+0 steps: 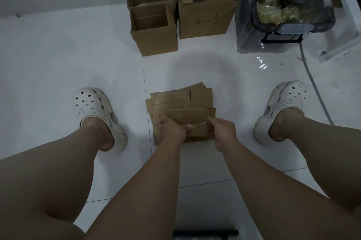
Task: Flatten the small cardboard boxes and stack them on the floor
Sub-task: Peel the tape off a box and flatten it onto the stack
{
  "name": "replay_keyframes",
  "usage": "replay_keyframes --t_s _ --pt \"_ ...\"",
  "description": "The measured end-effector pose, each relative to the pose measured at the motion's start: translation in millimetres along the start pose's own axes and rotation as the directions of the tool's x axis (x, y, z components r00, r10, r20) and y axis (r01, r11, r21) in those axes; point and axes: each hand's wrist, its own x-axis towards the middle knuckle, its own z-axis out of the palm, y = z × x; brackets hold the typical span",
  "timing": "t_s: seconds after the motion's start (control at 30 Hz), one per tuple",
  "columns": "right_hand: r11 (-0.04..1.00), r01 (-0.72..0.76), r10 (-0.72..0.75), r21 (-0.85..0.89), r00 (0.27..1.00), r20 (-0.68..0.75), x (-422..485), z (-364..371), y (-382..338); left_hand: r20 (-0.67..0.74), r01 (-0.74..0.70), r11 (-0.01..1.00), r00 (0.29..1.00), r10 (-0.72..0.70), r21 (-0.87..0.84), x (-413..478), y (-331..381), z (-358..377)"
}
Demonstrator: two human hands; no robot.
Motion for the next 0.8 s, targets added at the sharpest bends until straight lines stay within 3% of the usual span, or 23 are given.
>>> replay_keyframes --t_s 0.3,0.37,0.5,0.7,0.8 --pt "0.947 -0.104 0.097 0.304 0.994 0.041 -8.9 -0.7 0.9 -0.01 -0.01 1.0 1.0 0.01 -0.026 2.2 0.2 -1.4" --pt "0.96 -0.101 0.095 0.26 0.995 0.035 -8.9 -3.0 1.4 -0.007 -0.012 1.0 1.0 0.012 -0.025 3.0 -2.0 -1.2" --pt "1.0 0.008 -0.008 -0.007 0.998 0.059 -3.7 -8.3 -6.8 -0.007 -0.019 1.0 1.0 0.019 -0.017 3.4 -4.0 -0.6" --pt "0.994 0.027 -0.024 -0.107 0.999 0.025 0.2 -1.1 -14.0 0.013 0.0 0.999 1.0 0.001 -0.04 2.2 -1.5 -2.0" --pt "0.981 0.105 -0.11 -0.163 0.994 -0.017 -5.4 4.5 -10.4 0.005 0.009 0.999 1.0 -0.009 -0.05 0.4 -0.8 -2.2"
